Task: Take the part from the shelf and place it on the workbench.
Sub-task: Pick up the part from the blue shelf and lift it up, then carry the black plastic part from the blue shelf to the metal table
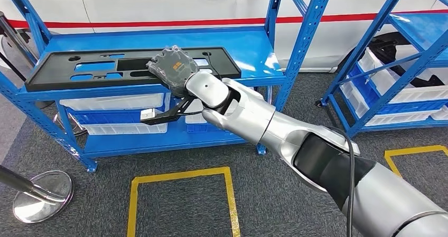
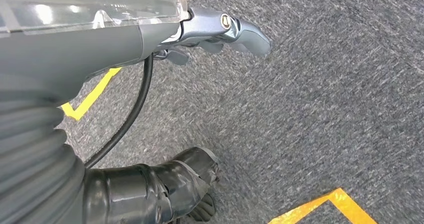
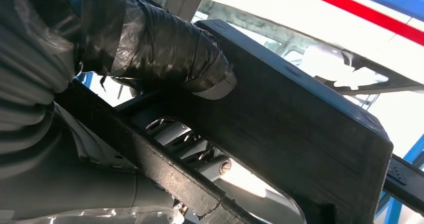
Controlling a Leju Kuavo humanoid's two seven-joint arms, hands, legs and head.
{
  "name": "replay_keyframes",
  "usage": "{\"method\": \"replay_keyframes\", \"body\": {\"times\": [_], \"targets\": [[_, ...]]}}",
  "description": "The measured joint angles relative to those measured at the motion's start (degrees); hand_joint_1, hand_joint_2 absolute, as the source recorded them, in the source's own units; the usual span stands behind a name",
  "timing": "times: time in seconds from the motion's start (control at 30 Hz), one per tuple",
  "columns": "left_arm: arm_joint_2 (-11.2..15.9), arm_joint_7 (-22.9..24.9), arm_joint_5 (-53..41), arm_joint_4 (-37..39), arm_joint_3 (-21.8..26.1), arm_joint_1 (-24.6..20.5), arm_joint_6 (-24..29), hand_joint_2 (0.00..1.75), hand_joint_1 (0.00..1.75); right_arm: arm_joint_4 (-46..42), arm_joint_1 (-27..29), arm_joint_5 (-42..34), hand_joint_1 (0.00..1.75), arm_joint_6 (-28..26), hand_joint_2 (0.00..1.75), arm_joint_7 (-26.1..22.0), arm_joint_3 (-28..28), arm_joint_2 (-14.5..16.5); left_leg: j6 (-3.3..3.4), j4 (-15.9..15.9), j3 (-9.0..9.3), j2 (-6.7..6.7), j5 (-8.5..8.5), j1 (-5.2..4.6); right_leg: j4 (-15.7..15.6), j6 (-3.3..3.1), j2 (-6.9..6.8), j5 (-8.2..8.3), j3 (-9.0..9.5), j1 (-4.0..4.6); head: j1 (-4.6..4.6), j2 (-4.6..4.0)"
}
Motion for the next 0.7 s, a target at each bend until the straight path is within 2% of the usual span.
{"method": "replay_keyframes", "body": {"times": [0.13,0.2,0.23,0.27,0.33,0.37,0.4,0.43,0.47,0.53,0.57,0.6,0.67,0.7], "targets": [[0.00,-0.02,-0.20,-0.01,0.05,-0.01,0.00,1.75,0.00,0.00,0.00,-0.25,1.75,0.07,1.75,0.00,-0.03,0.22,0.51,0.27,-0.58,-0.01,0.32,-0.32,-0.18,0.96,0.04,0.50,-0.38,-0.36,-0.01,0.00],[0.00,-0.02,-0.20,-0.01,0.05,-0.02,0.00,1.75,0.00,0.00,-0.01,-0.26,1.75,0.09,1.75,0.00,-0.09,0.30,1.04,-0.10,-0.61,0.29,0.82,-0.12,0.19,1.39,0.18,0.10,-0.66,-0.47,0.01,0.00],[0.00,-0.02,-0.21,-0.01,0.05,-0.03,0.00,1.75,0.00,0.00,-0.03,-0.26,1.75,0.11,1.75,0.00,-0.15,0.30,1.33,-0.33,-0.64,0.53,1.09,0.01,1.38,1.51,0.25,-0.97,-1.18,-0.50,0.01,0.00],[0.00,-0.03,-0.21,-0.01,0.05,-0.04,0.00,1.75,0.00,0.00,-0.05,-0.26,1.75,0.14,1.75,0.00,-0.22,0.30,1.55,-0.53,-0.73,0.82,1.33,0.12,3.94,1.58,0.29,-2.82,-2.21,-0.53,0.02,0.00],[0.00,-0.06,-0.24,-0.01,0.05,-0.05,-0.05,1.75,0.00,0.02,0.01,-0.26,1.75,0.28,1.75,0.00,-0.30,0.33,1.71,-0.46,-1.04,1.42,1.46,0.03,11.89,1.59,0.28,-7.31,-5.25,-0.54,0.01,-0.01],[0.00,-0.07,-0.26,-0.01,0.05,-0.05,-0.09,1.75,0.00,0.06,0.10,-0.26,1.75,0.38,1.75,0.00,-0.31,0.34,1.72,-0.37,-1.18,1.75,1.47,-0.04,15.43,1.56,0.27,-8.81,-6.49,-0.54,0.01,0.00],[0.00,-0.08,-0.27,-0.01,0.05,-0.05,-0.13,1.75,0.00,0.12,0.20,-0.26,1.75,0.48,1.75,0.00,-0.31,0.35,1.71,-0.28,-1.27,2.09,1.46,-0.10,17.12,1.46,0.26,-9.28,-6.84,-0.53,0.01,0.00],[0.00,-0.11,-0.29,-0.01,0.05,-0.05,-0.14,1.75,0.00,0.19,0.25,-0.26,1.75,0.54,1.75,0.00,-0.32,0.34,1.68,-0.20,-1.32,2.44,1.45,-0.14,16.43,1.25,0.19,-8.70,-6.01,-0.49,0.01,0.00],[-0.01,-0.15,-0.30,-0.01,0.05,-0.06,-0.15,1.75,0.00,0.25,0.21,-0.26,1.75,0.57,1.75,0.00,-0.33,0.35,1.63,-0.14,-1.31,2.81,1.41,-0.20,13.37,0.92,-0.12,-7.27,-4.02,-0.40,0.01,0.00],[-0.07,-0.25,-0.32,-0.01,0.06,-0.09,-0.19,1.75,0.00,0.28,-0.11,-0.26,1.75,0.57,1.75,0.00,-0.41,0.42,1.40,-0.09,-1.24,3.62,1.32,-0.40,5.24,-0.09,-2.35,-4.77,0.60,0.23,-0.01,0.00],[-0.10,-0.28,-0.34,-0.01,0.08,-0.09,-0.21,1.75,0.00,0.28,-0.31,-0.26,1.75,0.57,1.75,0.00,-0.45,0.52,1.16,-0.08,-1.22,4.03,1.28,-0.48,2.45,-0.52,-3.26,-4.12,2.02,0.63,-0.01,-0.01],[-0.14,-0.32,-0.36,-0.01,0.09,-0.08,-0.23,1.75,0.00,0.29,-0.45,-0.26,1.75,0.57,1.75,0.00,-0.50,0.62,0.89,-0.08,-1.21,4.51,1.24,-0.52,1.19,-0.81,-3.78,-4.03,2.52,0.99,0.00,0.00],[-0.20,-0.34,-0.39,-0.01,0.13,-0.10,-0.26,1.75,0.00,0.31,-0.59,-0.26,1.75,0.58,1.75,0.00,-0.56,0.76,0.23,-0.21,-1.07,5.61,1.18,-0.56,0.77,-1.13,-2.67,-3.76,2.40,1.14,0.00,0.00],[-0.23,-0.35,-0.41,-0.01,0.14,-0.14,-0.27,1.75,0.00,0.32,-0.61,-0.26,1.75,0.58,1.75,0.00,-0.60,0.79,-0.12,-0.07,-1.05,5.57,0.90,-0.50,0.48,-1.31,-2.07,-3.54,2.47,0.95,-0.01,0.00]]}}
